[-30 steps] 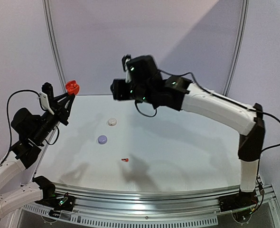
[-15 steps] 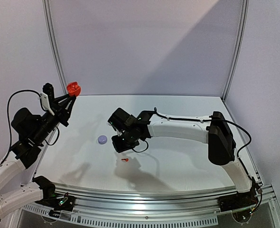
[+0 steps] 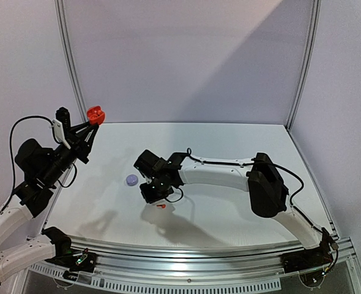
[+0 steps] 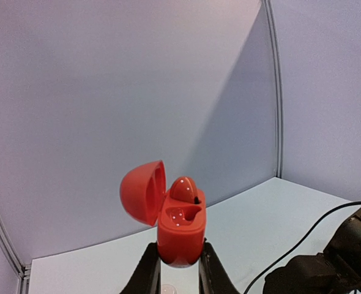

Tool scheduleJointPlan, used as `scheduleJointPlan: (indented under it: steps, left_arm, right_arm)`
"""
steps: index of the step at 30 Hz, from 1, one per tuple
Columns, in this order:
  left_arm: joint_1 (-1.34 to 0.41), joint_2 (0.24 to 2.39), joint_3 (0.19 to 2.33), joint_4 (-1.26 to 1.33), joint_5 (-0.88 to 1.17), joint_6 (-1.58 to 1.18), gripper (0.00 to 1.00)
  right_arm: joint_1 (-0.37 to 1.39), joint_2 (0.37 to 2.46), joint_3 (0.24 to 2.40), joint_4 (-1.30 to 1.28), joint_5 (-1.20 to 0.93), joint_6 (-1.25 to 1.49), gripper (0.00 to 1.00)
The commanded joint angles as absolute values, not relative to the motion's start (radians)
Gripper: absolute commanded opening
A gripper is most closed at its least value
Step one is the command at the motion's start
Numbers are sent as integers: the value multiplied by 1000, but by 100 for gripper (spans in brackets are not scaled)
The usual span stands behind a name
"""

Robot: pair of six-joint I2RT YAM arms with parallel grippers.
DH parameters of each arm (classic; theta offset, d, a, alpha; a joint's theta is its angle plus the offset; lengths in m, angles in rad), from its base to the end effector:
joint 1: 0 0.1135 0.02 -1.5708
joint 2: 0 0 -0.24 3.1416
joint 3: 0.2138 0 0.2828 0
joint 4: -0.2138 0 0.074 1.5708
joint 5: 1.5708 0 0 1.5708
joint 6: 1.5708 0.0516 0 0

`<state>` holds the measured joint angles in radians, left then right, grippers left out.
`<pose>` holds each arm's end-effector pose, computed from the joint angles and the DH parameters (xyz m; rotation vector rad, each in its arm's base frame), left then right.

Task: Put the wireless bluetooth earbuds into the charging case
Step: Move the left earbud to the corner of the board.

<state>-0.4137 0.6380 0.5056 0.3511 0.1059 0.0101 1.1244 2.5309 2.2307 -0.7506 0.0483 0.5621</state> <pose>0.2097 -0.0980 0.3066 0.3745 1.3127 -0.4111 0.2443 0.5047 0.1178 -0.7372 2.6158 0.4962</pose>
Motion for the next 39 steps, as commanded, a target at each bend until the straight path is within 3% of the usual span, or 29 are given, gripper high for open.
scheduleJointPlan:
  steps: [1, 14, 26, 39]
  left_arm:
    - [-398, 641, 515, 345, 123, 4, 0]
    - [-398, 643, 515, 346, 124, 4, 0]
    - [-398, 646, 513, 350, 130, 4, 0]
    - [-397, 653, 513, 353, 134, 5, 0]
  right_arm:
    - [1124, 2569, 2221, -784, 37, 563, 25]
    - [1124, 2479, 2068, -858, -14, 594, 19]
    - [1174, 2430, 2074, -934, -10, 486, 14]
    - [1178, 2414, 2109, -999, -23, 421, 16]
